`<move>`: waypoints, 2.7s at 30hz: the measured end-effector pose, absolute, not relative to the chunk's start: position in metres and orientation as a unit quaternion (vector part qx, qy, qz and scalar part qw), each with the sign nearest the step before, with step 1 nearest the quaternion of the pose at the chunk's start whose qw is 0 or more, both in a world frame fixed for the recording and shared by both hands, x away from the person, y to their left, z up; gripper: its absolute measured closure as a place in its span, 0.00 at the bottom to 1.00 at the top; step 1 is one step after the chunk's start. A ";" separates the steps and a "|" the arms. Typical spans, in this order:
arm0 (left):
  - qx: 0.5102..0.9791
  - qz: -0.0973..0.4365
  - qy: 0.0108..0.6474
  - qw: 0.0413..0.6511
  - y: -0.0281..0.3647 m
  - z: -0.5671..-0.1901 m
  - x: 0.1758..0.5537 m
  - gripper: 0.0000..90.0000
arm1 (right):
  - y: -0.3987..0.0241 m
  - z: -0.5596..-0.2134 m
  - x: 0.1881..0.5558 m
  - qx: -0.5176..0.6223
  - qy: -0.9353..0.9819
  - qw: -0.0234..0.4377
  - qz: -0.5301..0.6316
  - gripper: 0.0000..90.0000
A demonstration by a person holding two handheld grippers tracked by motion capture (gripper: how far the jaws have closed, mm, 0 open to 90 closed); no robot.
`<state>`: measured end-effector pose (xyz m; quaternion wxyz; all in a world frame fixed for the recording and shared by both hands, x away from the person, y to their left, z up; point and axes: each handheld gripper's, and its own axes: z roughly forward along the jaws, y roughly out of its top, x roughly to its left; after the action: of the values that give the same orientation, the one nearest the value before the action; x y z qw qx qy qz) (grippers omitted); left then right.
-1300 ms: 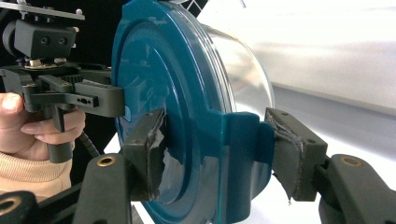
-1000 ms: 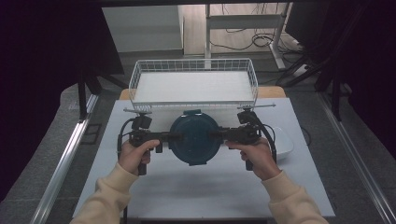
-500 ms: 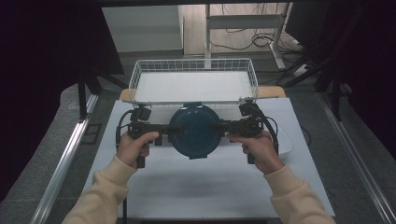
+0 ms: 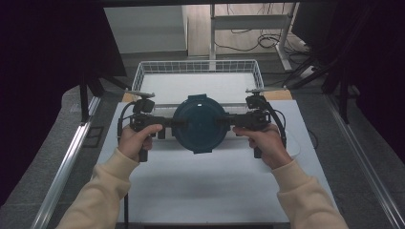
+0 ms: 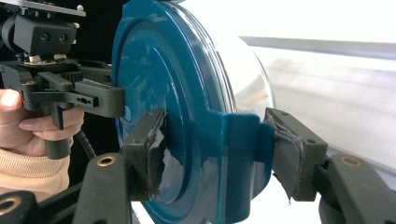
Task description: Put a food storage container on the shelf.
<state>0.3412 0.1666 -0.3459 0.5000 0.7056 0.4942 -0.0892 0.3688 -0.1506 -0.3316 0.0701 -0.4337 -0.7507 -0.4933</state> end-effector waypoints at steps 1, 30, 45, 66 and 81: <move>0.706 -0.089 0.493 0.500 0.167 -0.344 0.343 0.43 | -0.151 -0.332 0.369 -0.434 -0.751 0.070 -0.493 0.45; 0.711 -0.078 0.487 0.501 0.170 -0.298 0.389 0.43 | -0.149 -0.289 0.414 -0.425 -0.748 0.064 -0.506 0.45; 0.708 -0.092 0.486 0.503 0.178 -0.285 0.422 0.44 | -0.144 -0.274 0.443 -0.427 -0.747 0.063 -0.506 0.46; 0.705 -0.104 0.498 0.494 0.181 -0.290 0.458 0.44 | -0.144 -0.282 0.477 -0.439 -0.738 0.089 -0.505 0.47; 0.662 -0.148 0.536 0.502 0.182 -0.310 0.491 0.44 | -0.144 -0.296 0.507 -0.477 -0.716 0.106 -0.499 0.46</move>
<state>0.4912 0.1825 -0.3104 0.5023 0.6619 0.5364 -0.1479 0.5071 -0.1442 -0.2960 0.1058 -0.4773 -0.7158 -0.4987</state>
